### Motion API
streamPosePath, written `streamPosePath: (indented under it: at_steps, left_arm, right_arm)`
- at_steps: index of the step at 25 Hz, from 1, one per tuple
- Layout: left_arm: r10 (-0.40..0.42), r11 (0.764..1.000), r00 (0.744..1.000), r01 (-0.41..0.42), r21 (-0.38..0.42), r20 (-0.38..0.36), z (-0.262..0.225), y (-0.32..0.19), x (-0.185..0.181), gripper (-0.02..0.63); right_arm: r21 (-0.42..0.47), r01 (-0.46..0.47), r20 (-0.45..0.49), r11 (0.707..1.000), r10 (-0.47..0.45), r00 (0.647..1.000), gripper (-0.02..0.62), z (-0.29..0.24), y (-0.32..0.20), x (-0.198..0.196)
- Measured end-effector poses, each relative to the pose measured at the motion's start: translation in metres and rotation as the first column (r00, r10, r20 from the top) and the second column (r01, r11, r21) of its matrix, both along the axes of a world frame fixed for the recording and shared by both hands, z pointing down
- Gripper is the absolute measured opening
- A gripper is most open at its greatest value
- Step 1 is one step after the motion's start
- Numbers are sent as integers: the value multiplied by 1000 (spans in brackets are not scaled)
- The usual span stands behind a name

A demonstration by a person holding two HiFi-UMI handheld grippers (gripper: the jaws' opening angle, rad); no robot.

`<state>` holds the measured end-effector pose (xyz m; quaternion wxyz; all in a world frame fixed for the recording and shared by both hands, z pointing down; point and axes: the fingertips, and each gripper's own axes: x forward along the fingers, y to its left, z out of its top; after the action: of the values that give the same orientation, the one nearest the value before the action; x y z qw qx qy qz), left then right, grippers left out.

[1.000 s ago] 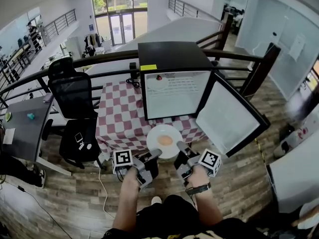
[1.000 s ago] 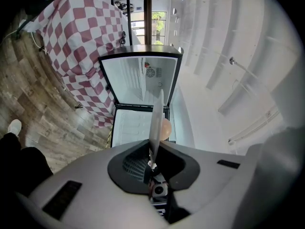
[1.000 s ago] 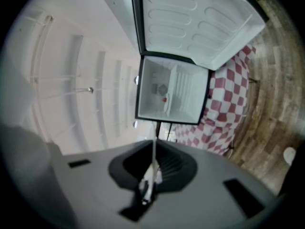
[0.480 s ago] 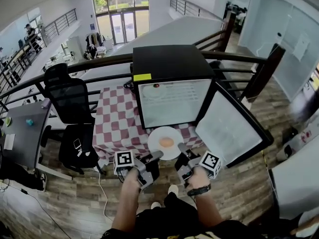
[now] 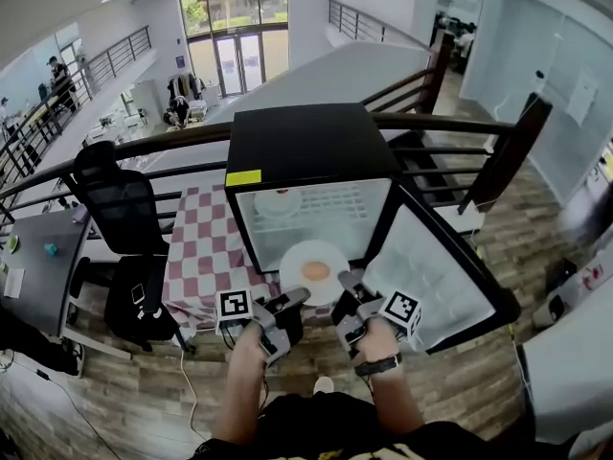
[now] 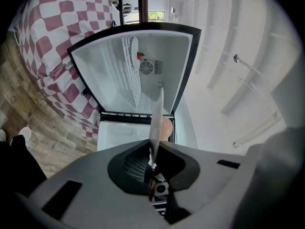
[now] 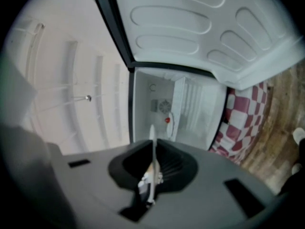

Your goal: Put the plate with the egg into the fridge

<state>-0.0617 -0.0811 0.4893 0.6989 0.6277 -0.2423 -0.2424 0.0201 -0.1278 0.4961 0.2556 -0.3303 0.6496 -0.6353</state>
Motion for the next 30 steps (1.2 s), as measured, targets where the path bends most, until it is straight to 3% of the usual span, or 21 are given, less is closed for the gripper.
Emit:
streamPosePath:
  at_steps: [15, 21, 25, 30]
  left_arm:
    - [1, 999, 1000, -1, -37, -5, 26, -29, 30, 37]
    - [-36, 998, 997, 39, -53, 70, 48, -55, 27, 36]
    - [-29, 998, 997, 32, -47, 68, 50, -73, 27, 37]
    - [-25, 998, 998, 29, -63, 63, 53, -94, 24, 37]
  right_arm:
    - [-34, -7, 12, 999, 7, 1000, 34, 28, -26, 31]
    - [-70, -70, 33, 995, 73, 997, 34, 41, -43, 34]
    - [-68, -138, -19, 988, 137, 990, 34, 41, -56, 35]
    - [-76, -146, -5, 986, 146, 989, 34, 48, -77, 32]
